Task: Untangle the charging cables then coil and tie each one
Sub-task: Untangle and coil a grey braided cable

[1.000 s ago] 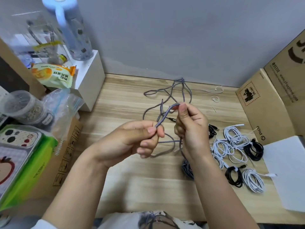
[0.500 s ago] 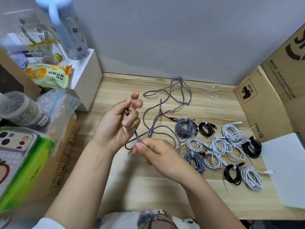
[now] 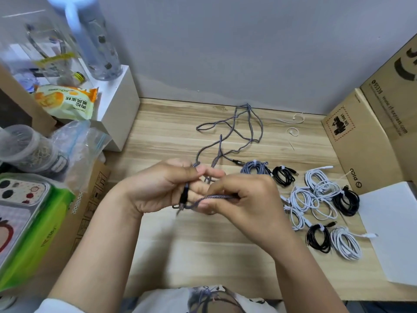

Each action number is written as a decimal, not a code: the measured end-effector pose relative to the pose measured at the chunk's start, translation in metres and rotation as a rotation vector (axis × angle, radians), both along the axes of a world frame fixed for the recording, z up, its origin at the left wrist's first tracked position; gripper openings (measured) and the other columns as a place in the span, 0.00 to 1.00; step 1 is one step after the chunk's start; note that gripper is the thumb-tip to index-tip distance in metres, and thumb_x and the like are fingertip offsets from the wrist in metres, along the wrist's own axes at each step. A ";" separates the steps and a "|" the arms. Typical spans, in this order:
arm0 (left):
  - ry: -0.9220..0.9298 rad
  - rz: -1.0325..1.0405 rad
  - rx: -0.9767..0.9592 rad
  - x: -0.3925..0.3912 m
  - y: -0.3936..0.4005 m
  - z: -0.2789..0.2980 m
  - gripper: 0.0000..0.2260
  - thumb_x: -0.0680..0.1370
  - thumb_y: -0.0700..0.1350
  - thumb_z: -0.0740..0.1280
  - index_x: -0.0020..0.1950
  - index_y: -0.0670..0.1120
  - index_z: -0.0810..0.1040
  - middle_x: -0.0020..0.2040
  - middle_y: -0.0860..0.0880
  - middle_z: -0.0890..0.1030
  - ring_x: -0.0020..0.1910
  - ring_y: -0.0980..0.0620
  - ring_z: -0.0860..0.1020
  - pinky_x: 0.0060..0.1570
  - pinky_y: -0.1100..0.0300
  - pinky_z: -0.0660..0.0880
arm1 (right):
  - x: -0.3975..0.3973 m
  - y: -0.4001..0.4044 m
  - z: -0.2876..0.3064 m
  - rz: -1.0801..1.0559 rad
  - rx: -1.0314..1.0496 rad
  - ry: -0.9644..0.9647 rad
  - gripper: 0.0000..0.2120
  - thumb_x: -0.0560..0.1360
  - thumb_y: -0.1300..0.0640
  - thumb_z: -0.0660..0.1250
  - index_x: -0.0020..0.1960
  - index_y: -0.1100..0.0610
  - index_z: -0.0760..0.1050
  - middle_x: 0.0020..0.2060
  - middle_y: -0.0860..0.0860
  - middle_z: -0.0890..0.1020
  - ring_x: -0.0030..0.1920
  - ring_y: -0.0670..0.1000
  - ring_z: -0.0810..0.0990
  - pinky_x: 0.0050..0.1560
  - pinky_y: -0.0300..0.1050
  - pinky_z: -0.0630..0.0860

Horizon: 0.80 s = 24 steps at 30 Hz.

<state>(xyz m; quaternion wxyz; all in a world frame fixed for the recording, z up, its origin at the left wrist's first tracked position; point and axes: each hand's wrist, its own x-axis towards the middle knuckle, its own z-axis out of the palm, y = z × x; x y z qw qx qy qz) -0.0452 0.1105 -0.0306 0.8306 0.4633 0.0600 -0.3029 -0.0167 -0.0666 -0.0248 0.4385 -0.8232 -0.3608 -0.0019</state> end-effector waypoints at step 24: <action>-0.141 0.400 -0.316 0.008 -0.019 0.016 0.16 0.78 0.38 0.56 0.65 0.37 0.63 0.58 0.40 0.80 0.23 0.60 0.67 0.28 0.69 0.64 | -0.018 0.011 -0.021 0.259 0.101 1.024 0.15 0.79 0.49 0.56 0.39 0.54 0.73 0.19 0.42 0.64 0.20 0.40 0.58 0.22 0.31 0.56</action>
